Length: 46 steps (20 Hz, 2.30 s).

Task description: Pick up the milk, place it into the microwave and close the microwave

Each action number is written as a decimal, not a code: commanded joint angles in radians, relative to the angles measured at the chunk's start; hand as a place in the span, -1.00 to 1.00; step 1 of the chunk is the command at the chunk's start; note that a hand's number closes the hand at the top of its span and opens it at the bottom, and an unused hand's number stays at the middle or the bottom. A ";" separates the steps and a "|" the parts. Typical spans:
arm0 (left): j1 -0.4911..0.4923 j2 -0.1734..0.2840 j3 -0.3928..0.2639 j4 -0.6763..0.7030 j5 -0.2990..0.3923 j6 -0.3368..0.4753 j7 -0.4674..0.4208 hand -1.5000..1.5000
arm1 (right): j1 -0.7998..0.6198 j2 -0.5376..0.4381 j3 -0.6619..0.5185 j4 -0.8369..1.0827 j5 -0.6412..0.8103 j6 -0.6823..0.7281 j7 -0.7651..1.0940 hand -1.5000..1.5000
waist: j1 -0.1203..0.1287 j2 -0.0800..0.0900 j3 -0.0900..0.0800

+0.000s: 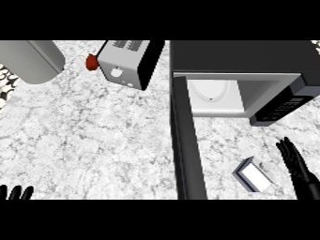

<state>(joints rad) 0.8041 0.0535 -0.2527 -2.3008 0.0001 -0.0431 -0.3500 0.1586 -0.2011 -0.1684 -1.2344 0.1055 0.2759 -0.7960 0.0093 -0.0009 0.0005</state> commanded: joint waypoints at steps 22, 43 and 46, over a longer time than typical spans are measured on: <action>0.011 0.023 0.009 0.029 0.029 0.008 -0.035 -1.00 | -0.323 -0.060 -0.008 0.746 0.079 0.042 -0.314 -1.00 | 0.009 0.004 0.002; 0.026 0.026 0.022 0.030 0.024 0.016 -0.056 -1.00 | -0.343 0.031 0.009 0.724 -0.068 0.181 -0.349 1.00 | 0.004 0.000 0.002; 0.024 0.035 0.025 0.012 0.036 0.008 -0.043 -1.00 | -0.361 0.016 0.010 0.690 -0.109 0.216 -0.293 1.00 | 0.000 0.000 0.001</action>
<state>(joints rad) 0.8217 0.0817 -0.2255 -2.2608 0.0403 -0.0374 -0.4125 -0.1941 -0.1873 -0.1564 -0.5379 0.0353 0.3108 -0.9776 0.0111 -0.0009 0.0017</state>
